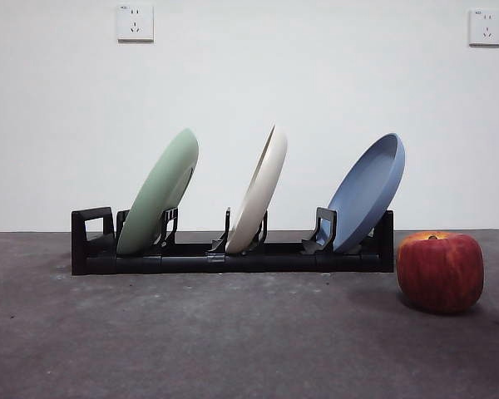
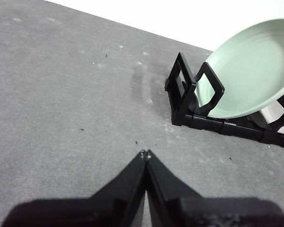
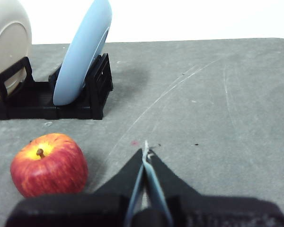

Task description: Take the green plate from the plate rack,put the plate on the table,take the apple from the table,put the apple in the plate

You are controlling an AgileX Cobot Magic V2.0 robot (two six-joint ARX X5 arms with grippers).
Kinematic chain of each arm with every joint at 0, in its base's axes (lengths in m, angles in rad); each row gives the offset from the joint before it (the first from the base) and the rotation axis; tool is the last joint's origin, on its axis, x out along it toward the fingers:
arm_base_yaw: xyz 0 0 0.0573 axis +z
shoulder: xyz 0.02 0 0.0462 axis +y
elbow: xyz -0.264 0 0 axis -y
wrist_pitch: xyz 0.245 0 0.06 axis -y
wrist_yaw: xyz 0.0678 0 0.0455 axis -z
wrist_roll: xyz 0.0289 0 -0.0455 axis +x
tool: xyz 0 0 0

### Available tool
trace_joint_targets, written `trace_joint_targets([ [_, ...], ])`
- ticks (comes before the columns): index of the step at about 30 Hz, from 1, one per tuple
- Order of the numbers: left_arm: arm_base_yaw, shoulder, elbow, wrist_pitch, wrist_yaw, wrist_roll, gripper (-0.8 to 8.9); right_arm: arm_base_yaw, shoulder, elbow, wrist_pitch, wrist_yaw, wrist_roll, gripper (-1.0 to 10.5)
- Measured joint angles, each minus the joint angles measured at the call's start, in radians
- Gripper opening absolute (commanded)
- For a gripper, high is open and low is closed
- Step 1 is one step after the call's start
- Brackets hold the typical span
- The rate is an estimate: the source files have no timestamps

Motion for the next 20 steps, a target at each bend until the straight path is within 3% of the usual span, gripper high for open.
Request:
trace_joint_targets([
  [3,0.000,0.000,0.000,0.048,0.004,-0.001,-0.03,0.000,0.000,0.000,0.000,0.000,0.105,0.0],
  [6,0.000,0.000,0.014,0.075,0.095,-0.027,-0.04,0.000,0.000,0.003,0.027,-0.010,0.288,0.0],
  [8,0.000,0.011,0.069,0.066,0.161,-0.034,-0.04,0.000,0.003,0.045,0.040,-0.019,0.364,-0.1],
  [15,0.000,0.184,0.360,-0.019,0.236,-0.036,-0.04,0.000,0.160,0.369,0.060,-0.041,0.411,-0.1],
  [20,0.000,0.345,0.550,-0.047,0.349,-0.036,-0.03,0.000,0.331,0.571,0.061,-0.186,0.413,0.0],
])
